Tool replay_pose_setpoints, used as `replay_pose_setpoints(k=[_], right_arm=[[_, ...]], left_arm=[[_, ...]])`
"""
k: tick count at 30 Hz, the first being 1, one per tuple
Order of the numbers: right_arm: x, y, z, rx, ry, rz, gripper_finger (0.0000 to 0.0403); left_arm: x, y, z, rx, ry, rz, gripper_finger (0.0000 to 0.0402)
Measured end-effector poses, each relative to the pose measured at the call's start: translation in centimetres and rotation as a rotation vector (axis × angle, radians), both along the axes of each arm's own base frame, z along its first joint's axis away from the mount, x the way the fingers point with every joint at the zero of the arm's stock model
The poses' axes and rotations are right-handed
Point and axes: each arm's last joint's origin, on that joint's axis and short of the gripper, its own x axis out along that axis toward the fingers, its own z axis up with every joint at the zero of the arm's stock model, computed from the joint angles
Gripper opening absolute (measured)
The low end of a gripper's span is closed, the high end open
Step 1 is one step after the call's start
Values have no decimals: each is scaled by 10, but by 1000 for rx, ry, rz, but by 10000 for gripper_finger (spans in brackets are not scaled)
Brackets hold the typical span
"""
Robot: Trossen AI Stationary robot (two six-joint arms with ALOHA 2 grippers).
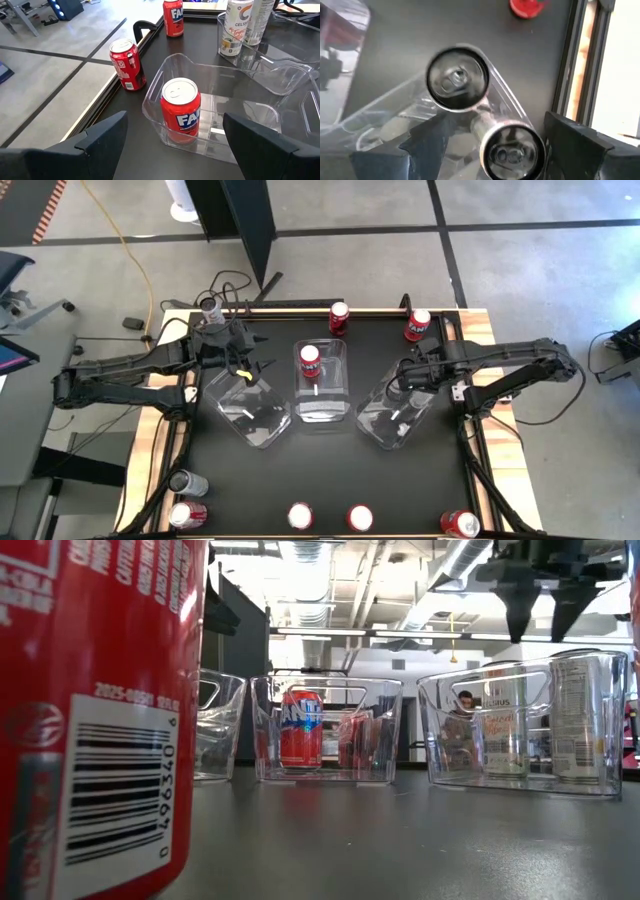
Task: Sort soda cans
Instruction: Put the top right orange soda can into the center transparent bin
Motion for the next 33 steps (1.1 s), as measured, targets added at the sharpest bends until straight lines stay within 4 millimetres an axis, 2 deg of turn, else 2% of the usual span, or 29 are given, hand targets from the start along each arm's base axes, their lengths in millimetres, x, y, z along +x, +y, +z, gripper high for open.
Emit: replay_pose_setpoints(k=[5,15,20,27,33], right_arm=[[1,-2,8,-68,-25,16,340],[2,-6,9,-146,-27,22,331],[3,-15,10,-167,-36,-24,329],[12,-50,12,-187,-141,-132,328],[14,-104,18,-261,-257,-261,328]], left_arm=[[0,0,0,0,0,0,320],[0,0,0,1,0,0,320],[1,0,2,10,-25,0,320],[2,1,5,25,-53,-2,320],[2,1,5,30,-46,-5,320]])
